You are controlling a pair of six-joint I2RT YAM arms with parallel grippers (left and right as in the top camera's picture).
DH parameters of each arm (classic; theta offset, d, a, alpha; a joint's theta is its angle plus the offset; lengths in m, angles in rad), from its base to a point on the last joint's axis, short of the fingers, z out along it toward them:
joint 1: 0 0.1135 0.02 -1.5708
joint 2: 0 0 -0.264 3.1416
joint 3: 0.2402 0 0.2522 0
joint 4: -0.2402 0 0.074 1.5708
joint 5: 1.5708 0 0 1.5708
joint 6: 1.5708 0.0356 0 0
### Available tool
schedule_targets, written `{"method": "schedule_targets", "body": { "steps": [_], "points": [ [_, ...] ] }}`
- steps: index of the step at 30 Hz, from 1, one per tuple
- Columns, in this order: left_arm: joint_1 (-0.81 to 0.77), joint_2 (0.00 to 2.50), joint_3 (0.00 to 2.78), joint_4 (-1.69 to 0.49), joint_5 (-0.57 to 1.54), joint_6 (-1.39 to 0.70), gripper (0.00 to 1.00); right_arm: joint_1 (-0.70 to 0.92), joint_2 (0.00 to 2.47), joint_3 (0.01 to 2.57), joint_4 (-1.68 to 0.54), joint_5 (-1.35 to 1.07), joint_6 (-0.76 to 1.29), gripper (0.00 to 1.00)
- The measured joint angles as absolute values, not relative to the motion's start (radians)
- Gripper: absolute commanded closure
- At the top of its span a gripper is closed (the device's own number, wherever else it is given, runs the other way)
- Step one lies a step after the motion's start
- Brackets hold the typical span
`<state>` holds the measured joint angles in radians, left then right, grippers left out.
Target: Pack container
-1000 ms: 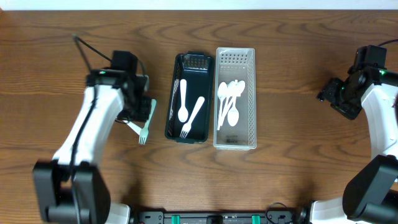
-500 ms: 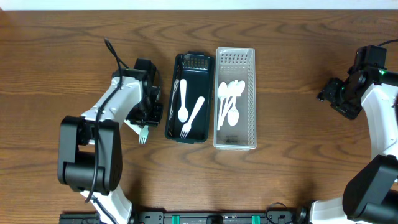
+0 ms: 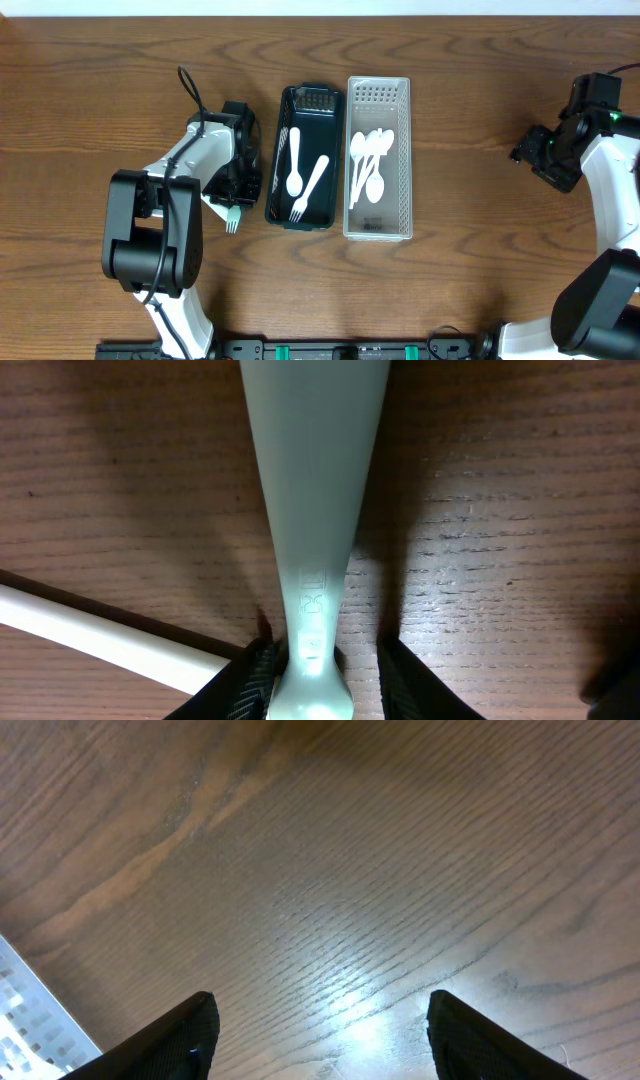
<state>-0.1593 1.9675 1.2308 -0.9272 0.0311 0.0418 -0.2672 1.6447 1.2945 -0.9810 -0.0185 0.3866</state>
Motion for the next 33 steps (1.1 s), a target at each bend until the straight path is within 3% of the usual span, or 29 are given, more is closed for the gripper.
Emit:
{"method": "schedule_targets", "body": {
  "steps": [6, 14, 21, 33],
  "points": [
    [-0.159, 1.969, 1.231, -0.933, 0.03, 0.044, 0.69, -0.267, 1.645, 1.295, -0.981, -0.019, 0.387, 0.3],
    [-0.159, 1.98, 1.231, -0.989, 0.025, 0.049, 0.69, -0.267, 1.645, 1.295, -0.982, -0.019, 0.387, 0.31],
    [-0.159, 1.98, 1.231, -0.989, 0.026, 0.049, 0.78, -0.267, 1.645, 1.295, -0.983, -0.019, 0.387, 0.31],
    [-0.159, 1.98, 1.233, -1.005, 0.022, 0.049, 0.8, -0.267, 1.645, 1.295, -0.994, -0.019, 0.387, 0.32]
  ]
}}
